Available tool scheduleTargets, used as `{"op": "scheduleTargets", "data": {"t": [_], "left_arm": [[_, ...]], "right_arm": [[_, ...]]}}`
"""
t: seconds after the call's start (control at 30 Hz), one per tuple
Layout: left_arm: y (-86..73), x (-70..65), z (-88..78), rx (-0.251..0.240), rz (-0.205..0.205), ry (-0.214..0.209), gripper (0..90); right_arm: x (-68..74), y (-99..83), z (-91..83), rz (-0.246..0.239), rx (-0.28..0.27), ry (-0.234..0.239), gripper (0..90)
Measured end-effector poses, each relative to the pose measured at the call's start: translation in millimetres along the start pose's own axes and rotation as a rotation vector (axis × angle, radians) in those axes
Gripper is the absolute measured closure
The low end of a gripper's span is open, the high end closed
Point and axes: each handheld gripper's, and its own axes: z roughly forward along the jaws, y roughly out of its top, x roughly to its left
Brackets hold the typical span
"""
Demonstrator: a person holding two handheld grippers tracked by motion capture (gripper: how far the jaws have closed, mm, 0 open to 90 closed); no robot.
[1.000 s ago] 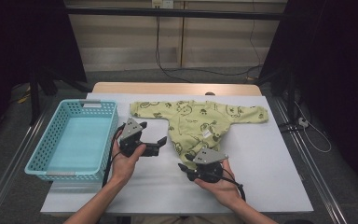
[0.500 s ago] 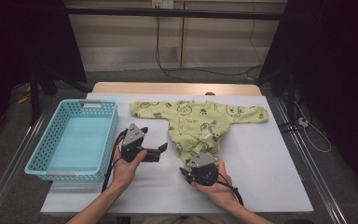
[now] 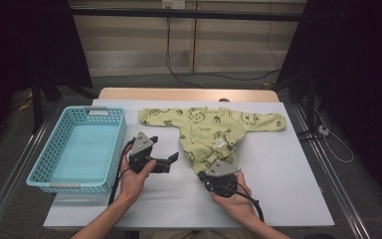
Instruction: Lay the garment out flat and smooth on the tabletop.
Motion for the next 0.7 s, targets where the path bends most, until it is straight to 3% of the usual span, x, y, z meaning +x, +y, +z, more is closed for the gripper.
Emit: {"op": "scheduleTargets", "data": {"t": [0.13, 0.3, 0.33, 0.4, 0.7], "left_arm": [[0.1, -1.9, -0.1, 0.000, 0.012, 0.014, 3.6], [-1.0, -7.4, 3.8, -0.006, 0.024, -0.002, 3.6], [-0.4, -8.3, 3.5, 0.013, 0.028, 0.005, 3.7], [-0.4, -9.8, 5.3, -0.007, 0.028, -0.010, 4.0], [-1.7, -15.9, 9.1, 0.025, 0.041, -0.025, 4.0]], "right_arm": [[-5.6, 4.9, -18.7, 0.025, -0.060, 0.004, 86.9], [-16.8, 9.8, -42.4, 0.078, -0.132, 0.006, 86.9], [-19.6, 10.4, -46.2, 0.088, -0.144, -0.001, 86.9], [-24.9, 10.5, -53.6, 0.100, -0.164, -0.017, 86.9], [-47.8, -3.3, -90.3, 0.146, -0.233, -0.096, 86.8]]}}
